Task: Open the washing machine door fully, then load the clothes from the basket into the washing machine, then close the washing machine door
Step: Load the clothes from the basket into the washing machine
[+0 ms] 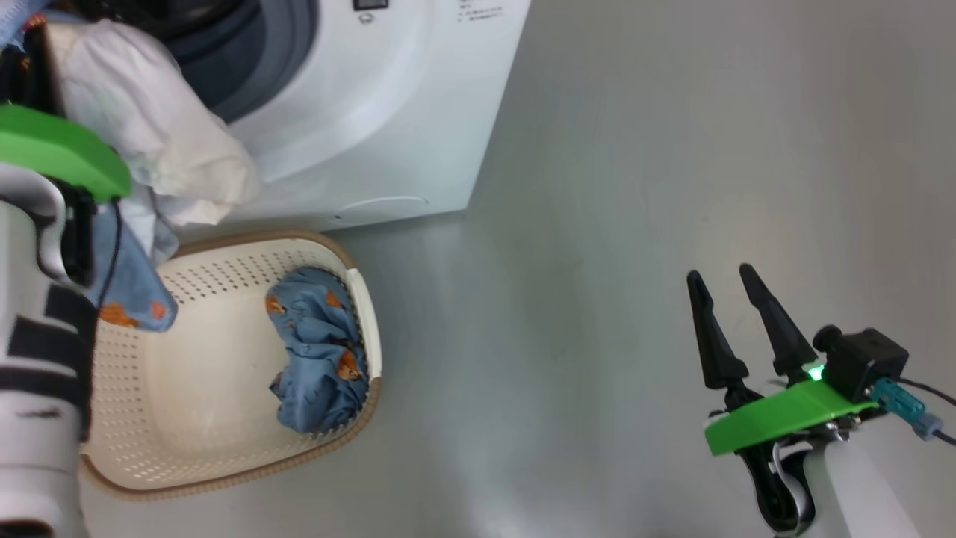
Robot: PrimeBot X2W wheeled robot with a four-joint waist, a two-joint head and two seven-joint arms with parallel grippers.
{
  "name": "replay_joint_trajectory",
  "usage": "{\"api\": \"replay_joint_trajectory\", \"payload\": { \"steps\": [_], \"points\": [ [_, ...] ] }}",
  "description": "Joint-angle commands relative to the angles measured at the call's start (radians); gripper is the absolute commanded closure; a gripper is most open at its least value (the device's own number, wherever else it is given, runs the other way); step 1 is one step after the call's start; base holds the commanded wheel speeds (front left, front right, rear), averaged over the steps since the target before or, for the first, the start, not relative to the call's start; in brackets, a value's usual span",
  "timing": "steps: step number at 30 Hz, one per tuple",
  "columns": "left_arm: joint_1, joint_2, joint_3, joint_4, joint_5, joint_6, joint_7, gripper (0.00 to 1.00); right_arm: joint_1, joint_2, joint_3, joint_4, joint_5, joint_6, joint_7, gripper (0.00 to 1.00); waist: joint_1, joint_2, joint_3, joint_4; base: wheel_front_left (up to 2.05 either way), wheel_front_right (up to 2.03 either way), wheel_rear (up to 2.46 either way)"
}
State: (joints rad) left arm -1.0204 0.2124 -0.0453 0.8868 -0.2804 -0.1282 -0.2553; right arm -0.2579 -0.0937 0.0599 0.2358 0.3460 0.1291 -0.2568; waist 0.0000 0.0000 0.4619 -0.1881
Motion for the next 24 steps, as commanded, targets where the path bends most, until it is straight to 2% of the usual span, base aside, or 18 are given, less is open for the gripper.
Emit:
{"api": "replay_joint_trajectory", "payload": {
  "steps": [1, 7, 14, 20, 24],
  "points": [
    [-0.046, 0.060, 0.003, 0.022, -0.001, -0.002, -0.005, 1.00, -0.019, 0.004, 0.030, -0.024, 0.006, 0.002, -0.005, 0.00, 0.0000, 0.0000, 0.026, -0.022, 0.00, 0.00, 0.00],
    [-0.167, 0.095, -0.031, 0.189, -0.019, -0.002, 0.005, 1.00, -0.038, 0.015, 0.052, -0.026, 0.011, 0.002, -0.005, 0.00, 0.0000, 0.0000, 0.061, -0.053, 0.00, 0.00, 0.00],
    [-0.247, 0.131, -0.076, 0.302, -0.047, -0.002, 0.032, 1.00, -0.046, 0.030, 0.078, -0.025, 0.019, 0.002, -0.005, 0.00, 0.0000, 0.0000, 0.097, -0.085, 0.00, 0.00, 0.00],
    [-0.308, 0.148, -0.096, 0.313, -0.064, -0.002, 0.009, 1.00, -0.050, 0.036, 0.081, -0.026, 0.025, 0.002, -0.005, 0.00, 0.0000, 0.0000, 0.119, -0.093, 0.00, 0.00, 0.00],
    [-0.349, 0.163, -0.081, 0.231, -0.079, -0.001, -0.005, 1.00, -0.052, 0.038, 0.075, -0.030, 0.026, 0.002, -0.005, 0.00, 0.0000, 0.0000, 0.132, -0.090, 0.00, 0.00, 0.00]
  ]
}}
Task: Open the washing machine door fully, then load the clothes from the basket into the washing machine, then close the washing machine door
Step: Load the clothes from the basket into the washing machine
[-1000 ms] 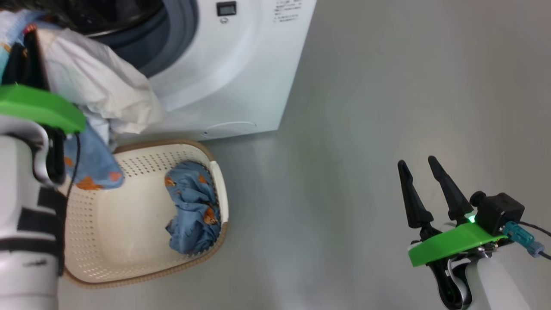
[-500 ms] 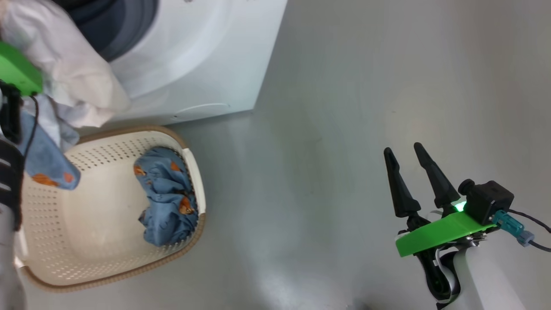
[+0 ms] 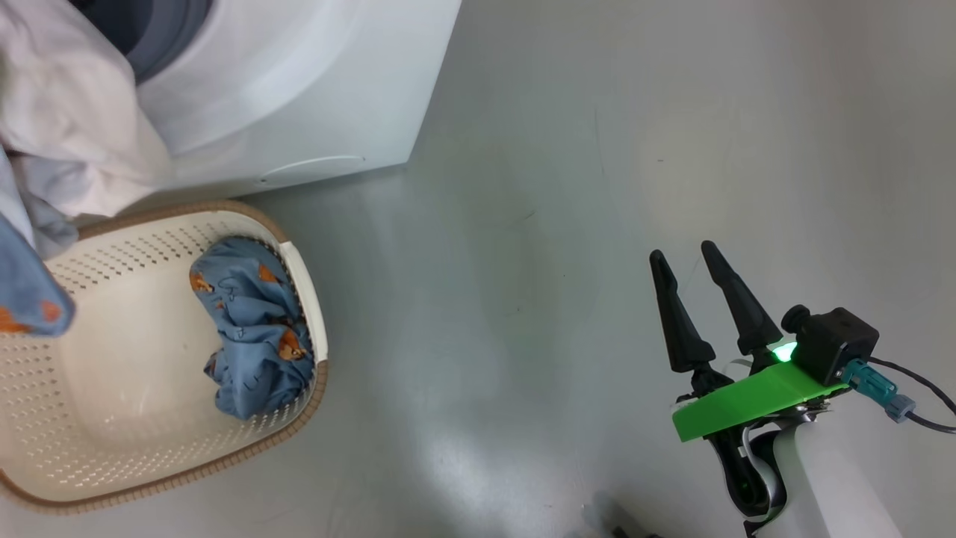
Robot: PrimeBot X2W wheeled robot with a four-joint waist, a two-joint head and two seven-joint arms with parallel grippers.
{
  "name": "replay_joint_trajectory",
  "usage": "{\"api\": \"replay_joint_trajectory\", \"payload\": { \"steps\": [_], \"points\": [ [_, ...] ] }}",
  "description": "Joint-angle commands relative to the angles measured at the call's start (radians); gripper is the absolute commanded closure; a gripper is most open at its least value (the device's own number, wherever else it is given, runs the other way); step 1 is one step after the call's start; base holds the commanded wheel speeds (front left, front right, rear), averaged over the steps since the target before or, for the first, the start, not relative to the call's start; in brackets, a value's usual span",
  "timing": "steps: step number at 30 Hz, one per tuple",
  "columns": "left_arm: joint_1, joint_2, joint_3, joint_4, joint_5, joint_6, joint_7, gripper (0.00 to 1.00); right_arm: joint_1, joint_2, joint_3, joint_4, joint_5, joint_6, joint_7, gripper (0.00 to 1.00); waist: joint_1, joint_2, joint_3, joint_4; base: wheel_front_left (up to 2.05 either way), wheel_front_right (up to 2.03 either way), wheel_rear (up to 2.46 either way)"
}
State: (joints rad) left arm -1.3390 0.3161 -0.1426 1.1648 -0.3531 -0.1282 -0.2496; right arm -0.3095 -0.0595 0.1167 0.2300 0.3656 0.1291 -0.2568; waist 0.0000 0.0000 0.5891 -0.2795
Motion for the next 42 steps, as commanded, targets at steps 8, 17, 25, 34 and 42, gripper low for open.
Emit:
{"api": "replay_joint_trajectory", "payload": {
  "steps": [8, 17, 25, 34, 42],
  "points": [
    [0.022, 0.068, 0.092, -0.312, 0.051, 0.027, -0.012, 1.00, -0.015, 0.007, 0.019, -0.030, 0.009, 0.002, -0.005, 0.00, 0.0000, 0.0000, 0.023, 0.005, 0.00, 0.00, 0.00],
    [0.067, 0.041, 0.094, -0.185, 0.090, 0.015, -0.012, 0.00, -0.011, 0.008, 0.021, -0.025, 0.011, 0.002, -0.005, 0.00, 0.0000, 0.0000, 0.016, 0.012, 0.00, 0.00, 0.00],
    [0.054, 0.024, 0.101, -0.131, 0.087, 0.007, -0.012, 0.00, -0.013, 0.009, 0.016, -0.025, 0.007, 0.002, -0.005, 0.00, 0.0000, 0.0000, 0.009, 0.024, 0.00, 0.00, 0.00],
    [0.087, -0.003, 0.122, -0.168, 0.082, 0.002, -0.012, 0.00, -0.015, 0.007, 0.011, -0.027, 0.001, 0.002, -0.005, 0.00, 0.0000, 0.0000, 0.005, 0.038, 0.00, 0.00, 0.00],
    [0.185, -0.043, 0.161, -0.266, 0.099, 0.000, -0.012, 0.00, -0.014, 0.000, 0.000, -0.033, -0.004, 0.002, -0.005, 0.00, 0.0000, 0.0000, -0.007, 0.059, 0.00, 0.00, 0.00]
  ]
}}
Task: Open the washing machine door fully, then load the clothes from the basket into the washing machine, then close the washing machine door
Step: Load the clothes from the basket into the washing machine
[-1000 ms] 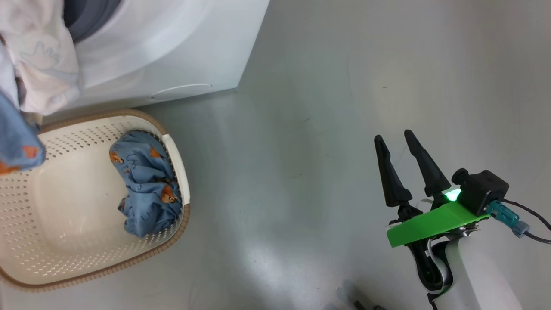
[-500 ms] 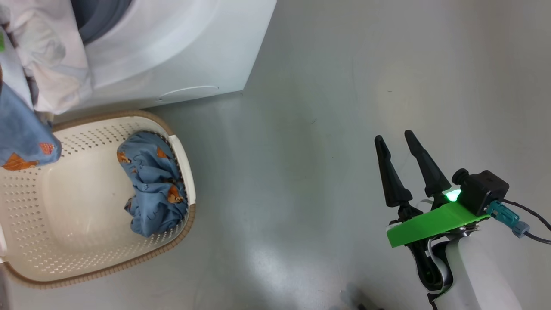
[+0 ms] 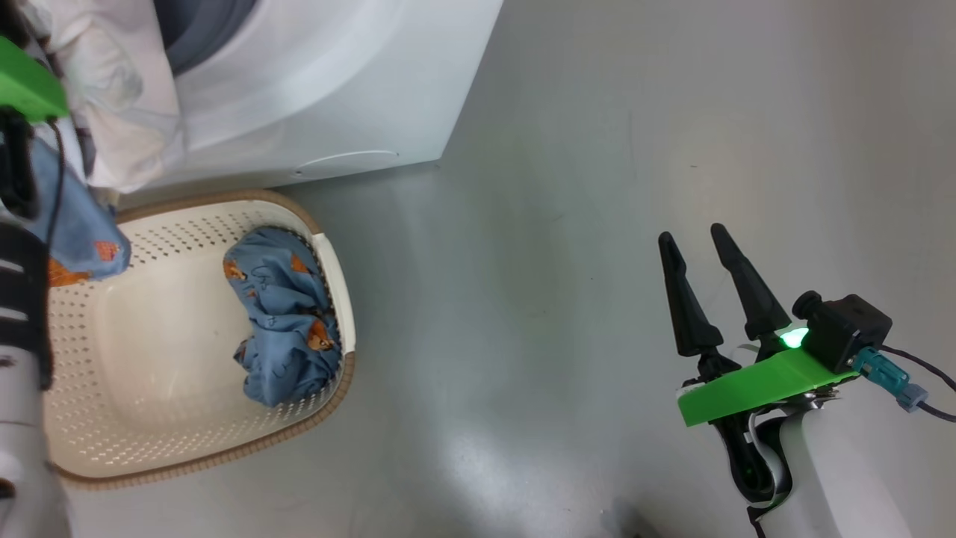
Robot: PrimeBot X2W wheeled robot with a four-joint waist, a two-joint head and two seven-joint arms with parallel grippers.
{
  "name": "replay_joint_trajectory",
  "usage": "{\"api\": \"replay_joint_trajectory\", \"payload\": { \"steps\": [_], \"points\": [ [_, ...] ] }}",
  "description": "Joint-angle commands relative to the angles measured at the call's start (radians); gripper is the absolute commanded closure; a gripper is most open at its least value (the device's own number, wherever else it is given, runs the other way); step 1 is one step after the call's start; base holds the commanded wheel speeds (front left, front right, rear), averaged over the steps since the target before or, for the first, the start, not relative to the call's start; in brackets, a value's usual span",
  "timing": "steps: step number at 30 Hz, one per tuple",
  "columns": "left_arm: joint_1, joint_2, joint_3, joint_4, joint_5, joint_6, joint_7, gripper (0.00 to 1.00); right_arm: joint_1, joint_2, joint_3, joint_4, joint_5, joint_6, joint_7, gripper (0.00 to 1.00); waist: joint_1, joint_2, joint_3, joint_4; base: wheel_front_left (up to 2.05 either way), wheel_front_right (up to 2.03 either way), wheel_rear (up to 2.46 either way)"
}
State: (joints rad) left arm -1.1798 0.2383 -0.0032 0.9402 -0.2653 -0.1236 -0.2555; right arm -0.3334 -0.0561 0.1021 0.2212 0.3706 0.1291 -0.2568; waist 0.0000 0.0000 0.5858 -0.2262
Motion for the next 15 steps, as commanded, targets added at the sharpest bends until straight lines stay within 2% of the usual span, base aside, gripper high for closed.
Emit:
{"api": "replay_joint_trajectory", "payload": {
  "steps": [1, 15],
  "points": [
    [0.039, 0.028, 0.030, -0.056, 0.012, -0.004, -0.006, 0.00, 0.010, -0.004, 0.012, -0.025, -0.011, 0.002, -0.005, 0.00, 0.0000, 0.0000, -0.006, 0.010, 0.00, 0.00, 0.00],
    [0.225, -0.055, 0.078, -0.232, 0.072, -0.007, -0.006, 0.00, 0.021, -0.025, -0.017, -0.026, -0.019, 0.002, -0.005, 0.00, 0.0000, 0.0000, -0.047, 0.060, 0.00, 0.00, 0.00]
  ]
}}
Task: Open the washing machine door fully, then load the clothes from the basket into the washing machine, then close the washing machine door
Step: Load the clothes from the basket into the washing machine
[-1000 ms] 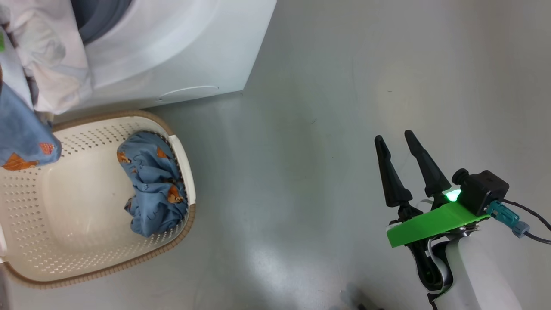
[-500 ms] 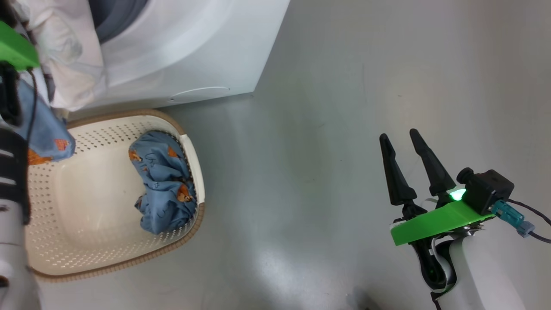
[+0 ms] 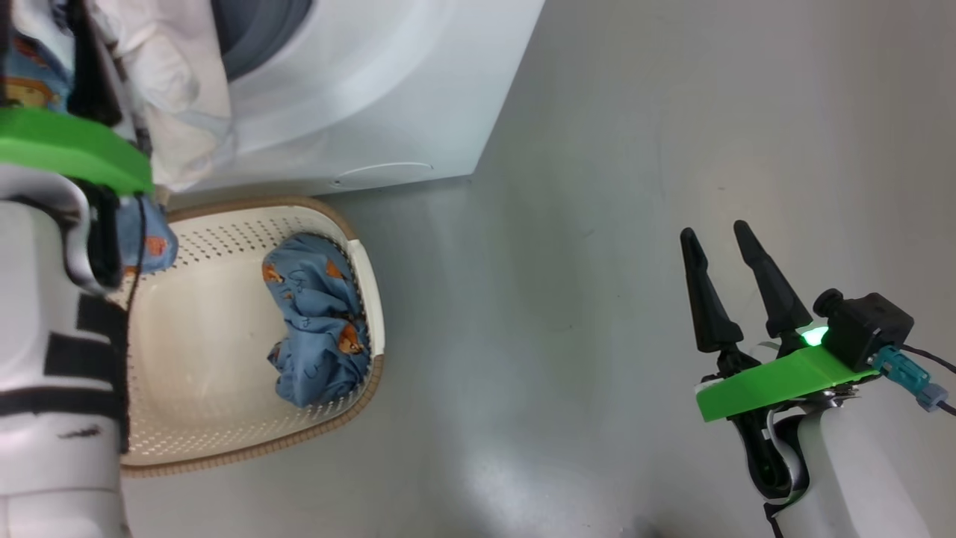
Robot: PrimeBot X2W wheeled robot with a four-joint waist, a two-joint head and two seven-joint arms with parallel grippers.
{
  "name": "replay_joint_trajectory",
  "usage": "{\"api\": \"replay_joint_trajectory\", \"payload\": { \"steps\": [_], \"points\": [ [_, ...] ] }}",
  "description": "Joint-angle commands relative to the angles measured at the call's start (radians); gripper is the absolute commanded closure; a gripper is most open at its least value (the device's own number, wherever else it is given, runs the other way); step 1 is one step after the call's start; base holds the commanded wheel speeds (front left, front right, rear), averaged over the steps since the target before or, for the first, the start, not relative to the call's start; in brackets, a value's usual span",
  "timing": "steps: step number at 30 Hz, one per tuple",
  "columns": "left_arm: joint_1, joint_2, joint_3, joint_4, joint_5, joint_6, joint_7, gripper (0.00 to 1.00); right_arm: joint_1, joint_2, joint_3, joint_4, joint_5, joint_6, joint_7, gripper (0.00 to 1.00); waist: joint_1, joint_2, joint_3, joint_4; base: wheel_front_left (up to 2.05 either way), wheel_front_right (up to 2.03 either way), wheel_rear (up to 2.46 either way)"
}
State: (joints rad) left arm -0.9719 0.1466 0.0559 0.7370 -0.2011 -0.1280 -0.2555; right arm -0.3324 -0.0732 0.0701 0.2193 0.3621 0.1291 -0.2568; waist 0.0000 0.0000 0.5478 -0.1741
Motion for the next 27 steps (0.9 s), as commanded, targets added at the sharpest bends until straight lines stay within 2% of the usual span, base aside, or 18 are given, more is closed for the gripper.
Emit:
{"api": "replay_joint_trajectory", "payload": {
  "steps": [1, 13, 27],
  "points": [
    [0.032, 0.030, 0.023, -0.043, 0.010, -0.002, -0.006, 0.00, 0.022, -0.010, 0.014, -0.024, -0.011, 0.002, -0.005, 0.00, 0.0000, 0.0000, -0.013, 0.012, 0.00, 0.00, 0.00],
    [0.241, -0.036, 0.048, -0.201, 0.022, -0.003, -0.006, 0.00, 0.048, -0.041, -0.003, -0.024, -0.014, 0.002, -0.005, 0.00, 0.0000, 0.0000, -0.065, 0.057, 0.00, 0.00, 0.00],
    [0.538, -0.069, 0.078, -0.411, 0.016, -0.003, -0.006, 0.00, 0.073, -0.064, -0.018, -0.037, -0.015, 0.002, -0.005, 0.00, 0.0000, 0.0000, -0.078, 0.080, 0.00, 0.00, 0.00]
  ]
}}
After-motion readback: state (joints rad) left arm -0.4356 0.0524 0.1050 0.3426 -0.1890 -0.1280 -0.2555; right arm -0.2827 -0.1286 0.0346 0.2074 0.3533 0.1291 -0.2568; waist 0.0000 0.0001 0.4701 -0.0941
